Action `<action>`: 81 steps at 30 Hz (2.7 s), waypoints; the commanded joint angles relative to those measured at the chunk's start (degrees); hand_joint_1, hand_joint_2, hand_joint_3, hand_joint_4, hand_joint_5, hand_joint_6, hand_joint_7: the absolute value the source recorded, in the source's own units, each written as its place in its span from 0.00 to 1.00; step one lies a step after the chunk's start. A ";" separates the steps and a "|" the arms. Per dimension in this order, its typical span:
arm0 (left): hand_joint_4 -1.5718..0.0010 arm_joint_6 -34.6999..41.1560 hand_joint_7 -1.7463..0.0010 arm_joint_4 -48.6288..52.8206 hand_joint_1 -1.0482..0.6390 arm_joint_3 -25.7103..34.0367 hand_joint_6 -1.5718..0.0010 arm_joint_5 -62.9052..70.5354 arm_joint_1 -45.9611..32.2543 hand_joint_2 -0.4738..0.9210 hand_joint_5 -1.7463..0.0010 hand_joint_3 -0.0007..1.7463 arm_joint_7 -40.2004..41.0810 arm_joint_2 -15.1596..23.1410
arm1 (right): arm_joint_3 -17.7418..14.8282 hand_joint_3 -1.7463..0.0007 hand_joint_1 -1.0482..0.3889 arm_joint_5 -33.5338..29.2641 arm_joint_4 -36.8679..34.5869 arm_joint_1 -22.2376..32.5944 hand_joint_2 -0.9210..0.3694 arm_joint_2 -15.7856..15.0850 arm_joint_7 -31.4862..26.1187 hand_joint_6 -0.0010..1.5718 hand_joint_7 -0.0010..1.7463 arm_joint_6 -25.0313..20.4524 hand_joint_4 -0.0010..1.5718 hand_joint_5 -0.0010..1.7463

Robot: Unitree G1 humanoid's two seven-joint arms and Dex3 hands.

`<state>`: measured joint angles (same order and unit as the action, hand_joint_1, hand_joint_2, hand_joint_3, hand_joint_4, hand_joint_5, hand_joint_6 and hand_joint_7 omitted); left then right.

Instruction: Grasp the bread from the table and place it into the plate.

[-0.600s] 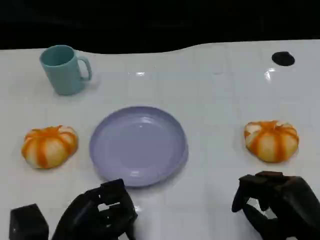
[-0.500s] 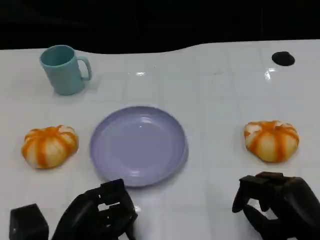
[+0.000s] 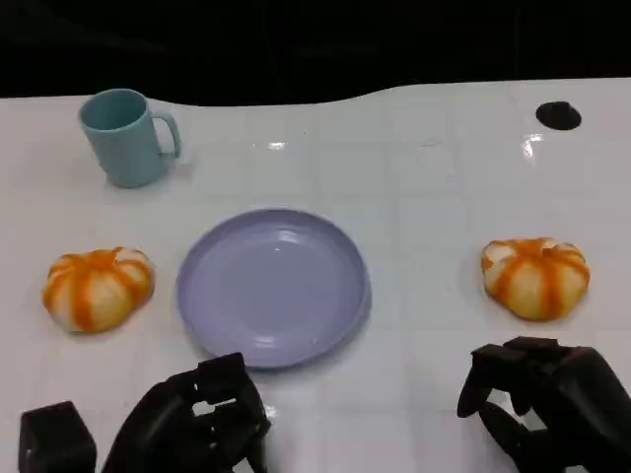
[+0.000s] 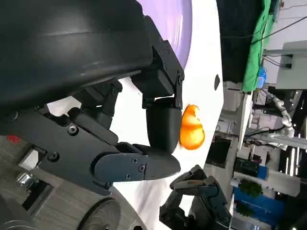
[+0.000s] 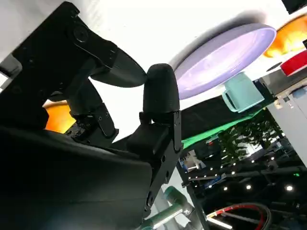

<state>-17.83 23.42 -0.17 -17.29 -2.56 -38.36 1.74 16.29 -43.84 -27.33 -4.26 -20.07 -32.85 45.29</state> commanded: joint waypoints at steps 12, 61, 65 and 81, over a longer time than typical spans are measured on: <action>0.50 -0.32 0.18 -0.05 0.27 0.34 0.52 0.01 0.26 0.87 0.00 0.31 -0.33 0.81 | -0.41 0.21 0.60 0.56 0.74 0.18 0.51 -1.42 0.29 0.58 0.75 -0.31 0.59 1.00; 0.51 -0.41 0.18 0.80 0.28 0.46 0.53 0.21 0.67 0.86 0.00 0.32 -0.26 0.95 | -7.24 0.99 0.34 -2.75 22.12 2.91 0.00 -6.37 15.76 0.21 0.00 -25.66 0.08 0.17; 0.51 -0.82 0.18 0.86 0.27 0.38 0.52 0.51 0.73 0.87 0.00 0.32 -0.12 0.92 | -6.90 0.98 0.31 -5.05 24.35 2.73 0.00 -6.92 19.25 0.17 0.00 -31.07 0.04 0.16; 0.50 -0.68 0.18 1.03 0.27 0.37 0.52 0.02 0.86 0.86 0.00 0.31 -0.22 0.45 | -1.61 1.00 0.32 -9.79 15.03 -8.02 0.03 -6.66 22.40 0.19 0.01 -39.31 0.00 0.27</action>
<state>-18.45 24.27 -0.08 -17.25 -1.84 -38.36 1.67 13.71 -53.15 -9.85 -10.11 -25.99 -10.65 6.83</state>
